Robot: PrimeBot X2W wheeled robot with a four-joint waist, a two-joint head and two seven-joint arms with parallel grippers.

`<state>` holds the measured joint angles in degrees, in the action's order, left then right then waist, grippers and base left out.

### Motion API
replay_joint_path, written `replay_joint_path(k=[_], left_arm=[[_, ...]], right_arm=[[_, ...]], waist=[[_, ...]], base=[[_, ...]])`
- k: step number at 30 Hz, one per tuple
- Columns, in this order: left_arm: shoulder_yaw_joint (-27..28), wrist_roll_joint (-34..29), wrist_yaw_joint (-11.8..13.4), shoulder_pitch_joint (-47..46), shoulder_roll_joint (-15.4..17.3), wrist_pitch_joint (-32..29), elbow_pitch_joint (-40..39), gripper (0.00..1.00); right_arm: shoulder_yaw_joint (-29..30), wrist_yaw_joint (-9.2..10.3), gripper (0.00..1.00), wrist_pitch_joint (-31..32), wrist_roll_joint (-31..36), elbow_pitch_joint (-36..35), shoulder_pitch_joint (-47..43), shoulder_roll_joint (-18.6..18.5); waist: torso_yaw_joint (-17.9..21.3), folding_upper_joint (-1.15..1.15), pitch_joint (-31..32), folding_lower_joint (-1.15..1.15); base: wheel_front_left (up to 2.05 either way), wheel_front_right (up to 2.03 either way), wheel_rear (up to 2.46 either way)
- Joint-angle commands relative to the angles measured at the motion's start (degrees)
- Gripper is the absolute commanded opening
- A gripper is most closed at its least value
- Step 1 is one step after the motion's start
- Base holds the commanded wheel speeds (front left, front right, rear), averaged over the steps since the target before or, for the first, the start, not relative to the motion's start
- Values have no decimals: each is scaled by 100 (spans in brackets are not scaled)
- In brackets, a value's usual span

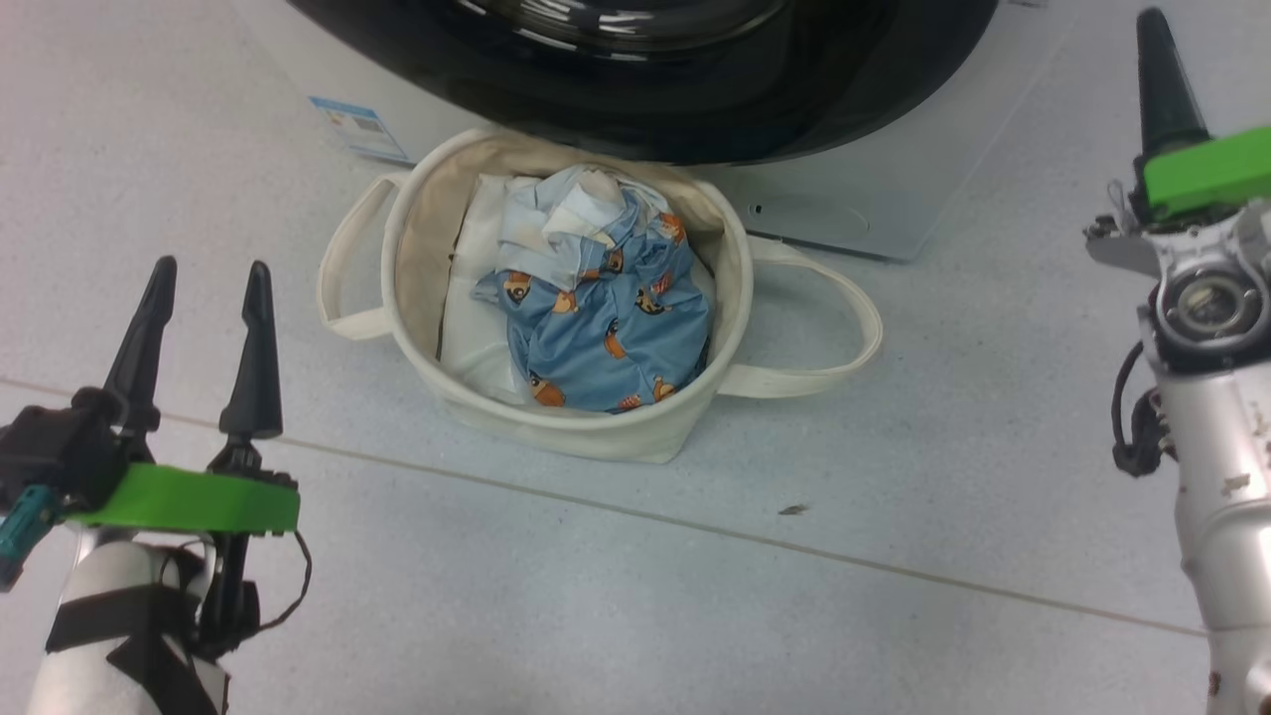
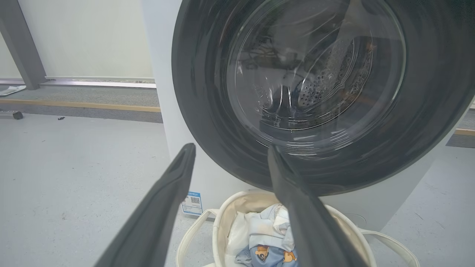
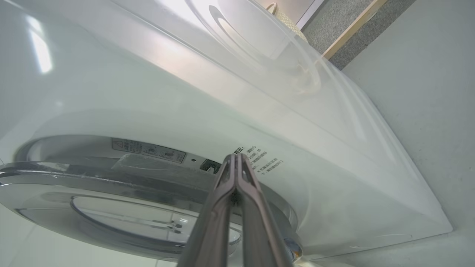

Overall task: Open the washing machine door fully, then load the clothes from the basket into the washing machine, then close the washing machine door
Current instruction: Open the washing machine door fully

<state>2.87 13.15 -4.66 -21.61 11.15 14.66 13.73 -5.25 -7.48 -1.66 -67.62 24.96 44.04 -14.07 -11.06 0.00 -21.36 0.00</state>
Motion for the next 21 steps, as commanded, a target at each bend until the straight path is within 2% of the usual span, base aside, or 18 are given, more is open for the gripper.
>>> replay_joint_path(k=[1, 6, 21], left_arm=[[284, -62, -38, -214, 143, 34, -143, 100], [361, -127, -103, -247, 60, 34, -110, 100], [559, -263, -211, -275, -40, 34, -48, 100]], right_arm=[[-113, -1, 0, 208, -269, -220, 232, 6], [-293, -1, 0, 645, -741, -345, 483, -30], [-701, -1, 0, 646, -920, -143, 1031, -226]], waist=[[-19, 0, -63, 0], [-53, 0, -159, 0], [-191, 0, -262, 0]], base=[[0, 0, 0], [0, 0, 0], [0, 0, 0]])
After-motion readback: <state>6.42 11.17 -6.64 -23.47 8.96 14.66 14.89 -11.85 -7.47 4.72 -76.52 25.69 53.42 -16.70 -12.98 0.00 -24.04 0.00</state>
